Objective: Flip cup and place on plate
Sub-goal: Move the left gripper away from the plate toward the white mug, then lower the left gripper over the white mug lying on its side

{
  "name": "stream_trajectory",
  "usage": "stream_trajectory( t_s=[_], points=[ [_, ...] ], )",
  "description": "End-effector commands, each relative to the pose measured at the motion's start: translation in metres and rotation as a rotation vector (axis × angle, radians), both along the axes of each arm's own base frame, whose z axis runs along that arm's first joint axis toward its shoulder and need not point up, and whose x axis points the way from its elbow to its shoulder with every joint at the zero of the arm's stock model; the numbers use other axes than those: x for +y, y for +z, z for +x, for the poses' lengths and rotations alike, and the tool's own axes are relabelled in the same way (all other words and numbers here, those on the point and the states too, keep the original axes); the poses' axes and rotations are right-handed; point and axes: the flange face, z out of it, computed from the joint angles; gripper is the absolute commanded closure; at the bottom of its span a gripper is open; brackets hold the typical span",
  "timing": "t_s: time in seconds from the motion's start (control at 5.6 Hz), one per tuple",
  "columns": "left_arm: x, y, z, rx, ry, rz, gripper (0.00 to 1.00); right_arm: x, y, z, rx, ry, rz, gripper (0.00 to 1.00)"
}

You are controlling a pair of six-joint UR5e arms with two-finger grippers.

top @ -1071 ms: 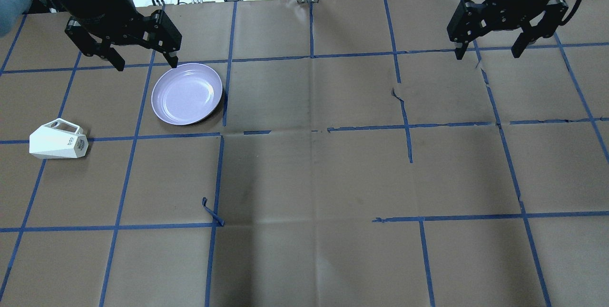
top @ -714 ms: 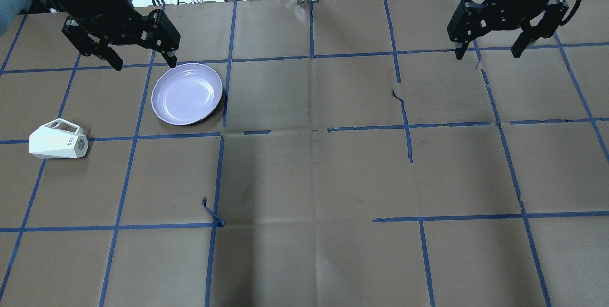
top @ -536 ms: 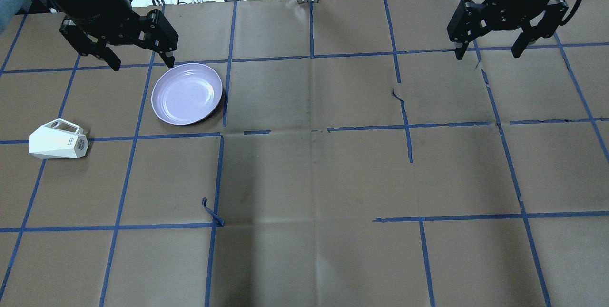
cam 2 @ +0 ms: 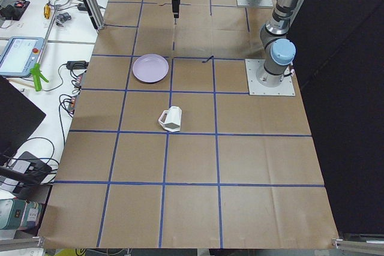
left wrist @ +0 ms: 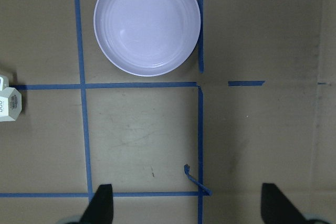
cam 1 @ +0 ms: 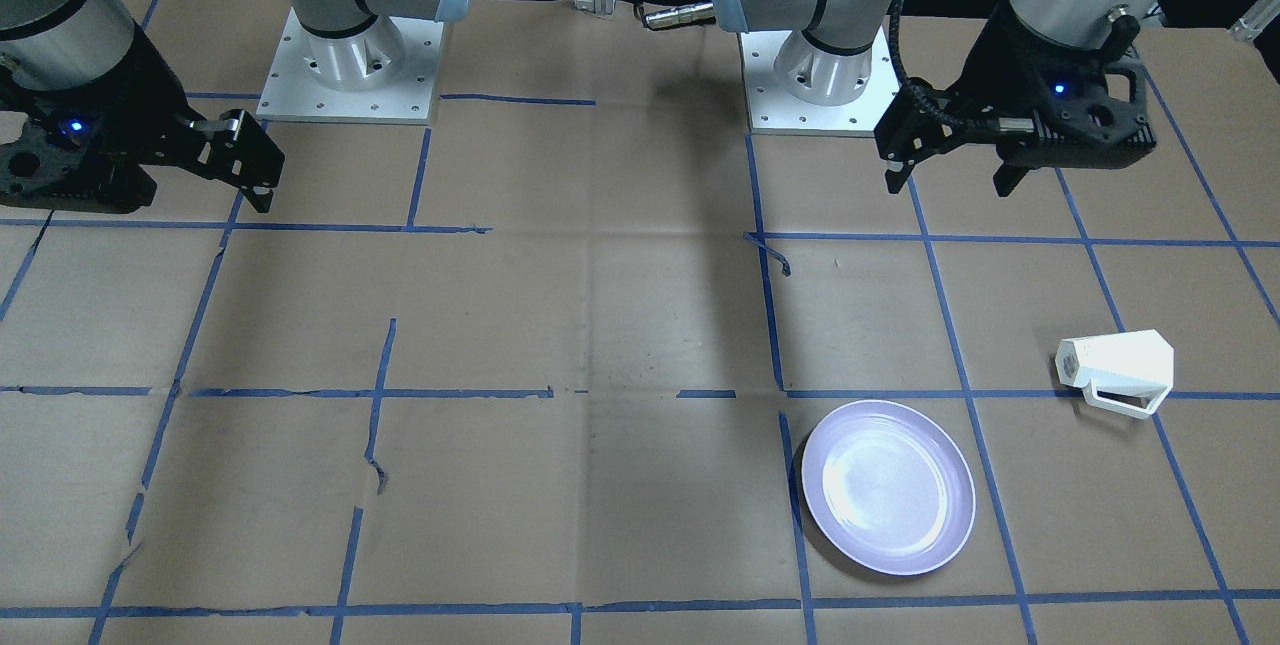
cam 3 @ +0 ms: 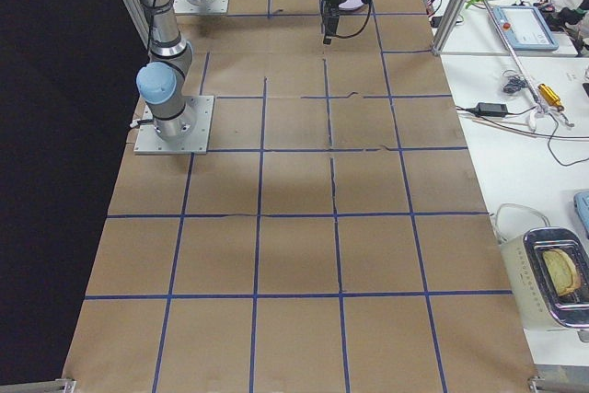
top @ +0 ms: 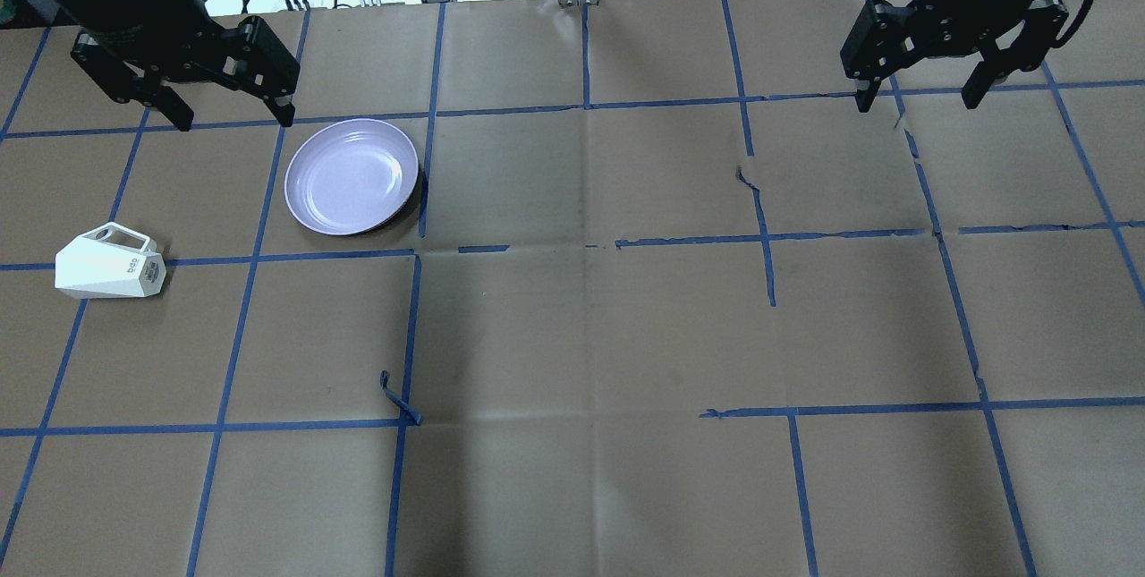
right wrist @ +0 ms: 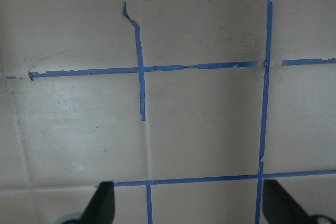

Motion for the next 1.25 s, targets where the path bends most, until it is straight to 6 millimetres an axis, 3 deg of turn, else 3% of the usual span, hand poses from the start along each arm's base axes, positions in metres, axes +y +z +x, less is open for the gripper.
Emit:
stream_trajectory(
  t_s=[0.0, 0.18, 0.54, 0.71, 0.89, 1.07],
  points=[
    [0.01, 0.011, 0.081, 0.001, -0.086, 0.004, 0.01, 0.0, 0.0, 0.0, 0.0, 0.0, 0.0, 0.0],
    [0.021, 0.017, 0.153, -0.001, -0.105, -0.003, 0.01, 0.0, 0.0, 0.0, 0.0, 0.0, 0.0, 0.0],
    [0.065, -0.002, 0.292, 0.056, -0.158, 0.042, 0.02, 0.0, 0.0, 0.0, 0.0, 0.0, 0.0, 0.0],
    [0.08, -0.014, 0.345, 0.076, -0.152, 0.045, 0.01, 0.0, 0.0, 0.0, 0.0, 0.0, 0.0, 0.0],
    [0.072, -0.033, 0.372, 0.088, -0.138, 0.037, 0.02, 0.0, 0.0, 0.0, 0.0, 0.0, 0.0, 0.0],
    [0.047, -0.065, 0.398, 0.083, -0.134, 0.003, 0.01, 0.0, 0.0, 0.0, 0.0, 0.0, 0.0, 0.0]
  ],
)
